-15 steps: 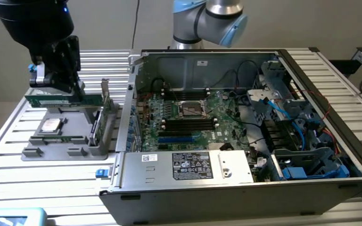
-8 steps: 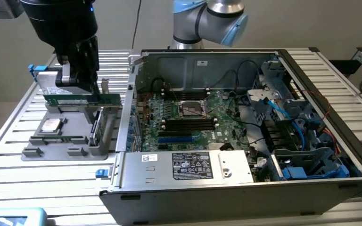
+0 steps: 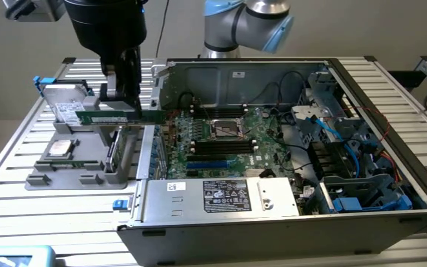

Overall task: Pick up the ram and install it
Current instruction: 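Pick up the ram and move it above insertion slot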

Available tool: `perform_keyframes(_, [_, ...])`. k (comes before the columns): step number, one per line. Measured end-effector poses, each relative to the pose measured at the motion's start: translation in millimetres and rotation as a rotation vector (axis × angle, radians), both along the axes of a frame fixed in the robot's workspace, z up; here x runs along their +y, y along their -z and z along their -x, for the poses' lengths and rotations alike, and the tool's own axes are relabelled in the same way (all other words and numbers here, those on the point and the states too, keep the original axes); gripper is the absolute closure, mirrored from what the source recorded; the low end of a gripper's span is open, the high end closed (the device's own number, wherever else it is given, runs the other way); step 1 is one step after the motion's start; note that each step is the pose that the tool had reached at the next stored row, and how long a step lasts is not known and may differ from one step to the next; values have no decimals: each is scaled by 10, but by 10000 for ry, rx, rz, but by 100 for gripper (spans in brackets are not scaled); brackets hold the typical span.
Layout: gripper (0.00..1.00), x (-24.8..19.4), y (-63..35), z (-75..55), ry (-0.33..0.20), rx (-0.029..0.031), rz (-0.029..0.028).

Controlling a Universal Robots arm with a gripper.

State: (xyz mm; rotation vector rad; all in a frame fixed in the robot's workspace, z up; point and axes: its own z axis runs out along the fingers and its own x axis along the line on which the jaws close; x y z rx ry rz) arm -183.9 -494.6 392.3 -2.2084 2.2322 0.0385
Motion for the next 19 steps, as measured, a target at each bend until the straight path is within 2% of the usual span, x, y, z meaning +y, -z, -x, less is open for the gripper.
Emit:
perform_keyframes(10, [86,0,0,-454,-19,28,1])
perform_keyframes(19, [86,2,8,-865,-26,29,0])
